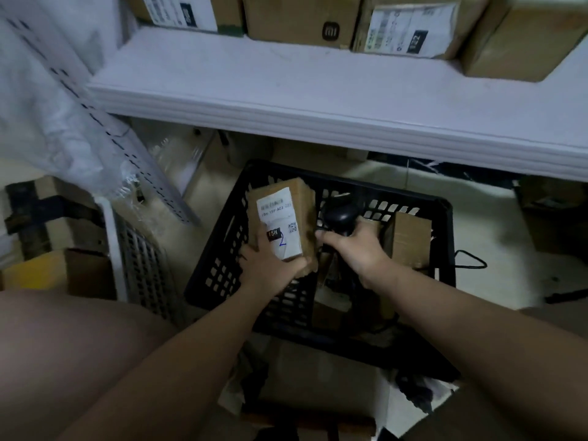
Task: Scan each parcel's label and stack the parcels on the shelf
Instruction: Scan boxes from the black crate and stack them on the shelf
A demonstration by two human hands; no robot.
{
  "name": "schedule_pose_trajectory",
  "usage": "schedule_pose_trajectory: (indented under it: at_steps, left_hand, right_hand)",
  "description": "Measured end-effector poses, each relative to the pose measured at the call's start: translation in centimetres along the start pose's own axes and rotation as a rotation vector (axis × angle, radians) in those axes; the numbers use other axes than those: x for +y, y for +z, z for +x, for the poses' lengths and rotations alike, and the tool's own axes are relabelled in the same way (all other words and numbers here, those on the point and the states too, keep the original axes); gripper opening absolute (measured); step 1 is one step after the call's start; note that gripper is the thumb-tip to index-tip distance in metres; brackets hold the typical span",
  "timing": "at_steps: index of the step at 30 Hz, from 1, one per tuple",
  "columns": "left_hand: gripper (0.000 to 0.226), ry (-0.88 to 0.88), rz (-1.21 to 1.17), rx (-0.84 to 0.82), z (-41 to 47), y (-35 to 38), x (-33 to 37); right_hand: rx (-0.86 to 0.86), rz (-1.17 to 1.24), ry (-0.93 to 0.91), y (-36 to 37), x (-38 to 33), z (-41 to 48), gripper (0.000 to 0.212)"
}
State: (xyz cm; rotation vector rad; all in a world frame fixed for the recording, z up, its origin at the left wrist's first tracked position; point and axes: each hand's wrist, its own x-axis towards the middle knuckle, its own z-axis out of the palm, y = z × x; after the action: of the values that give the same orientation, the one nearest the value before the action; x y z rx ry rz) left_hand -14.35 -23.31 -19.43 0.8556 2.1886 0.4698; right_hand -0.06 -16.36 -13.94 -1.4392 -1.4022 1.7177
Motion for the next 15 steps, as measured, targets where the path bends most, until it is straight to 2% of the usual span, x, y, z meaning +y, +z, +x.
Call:
schedule_pose_trajectory:
  at_steps: [2, 4, 7, 10, 12, 15]
  left_hand:
    - [0.117, 0.061, -0.091, 0.026, -2.1, -0.2, 0.5]
    - [0.119, 0.195, -0.104, 0.078, -3.9, -0.8, 1.3]
    - [0.122, 0.43, -0.259, 0.204, -6.4, -2.8, 2.7]
    - [0.11, 0.653, -0.424, 0.258, -8.0, -6.0, 5.1]
    - [0.101, 0.657, -0.585, 0.171, -7.1, -8.7, 7.6]
    - [0.103, 0.565, -0.753, -0.141, -4.8, -13.2, 11.1]
  right_hand:
    - [-0.051, -0.029, -0.063, 0.5, -0.8, -1.9, 0.057]
    - [-0.088, -0.099, -0.153, 0.5, -1.8, -3.7, 0.06]
    - [-0.049, -0.141, -0.352, -0.5, -4.0, -5.4, 0.05]
    - [0.004, -0.11, -0.489, -2.8, -8.4, -6.0, 0.043]
    - [0.009, -0.07, -0.537, -4.7, -11.6, -6.0, 0.036]
    - [-0.051, -0.047, -0.546, -6.7, -15.1, -5.2, 0.033]
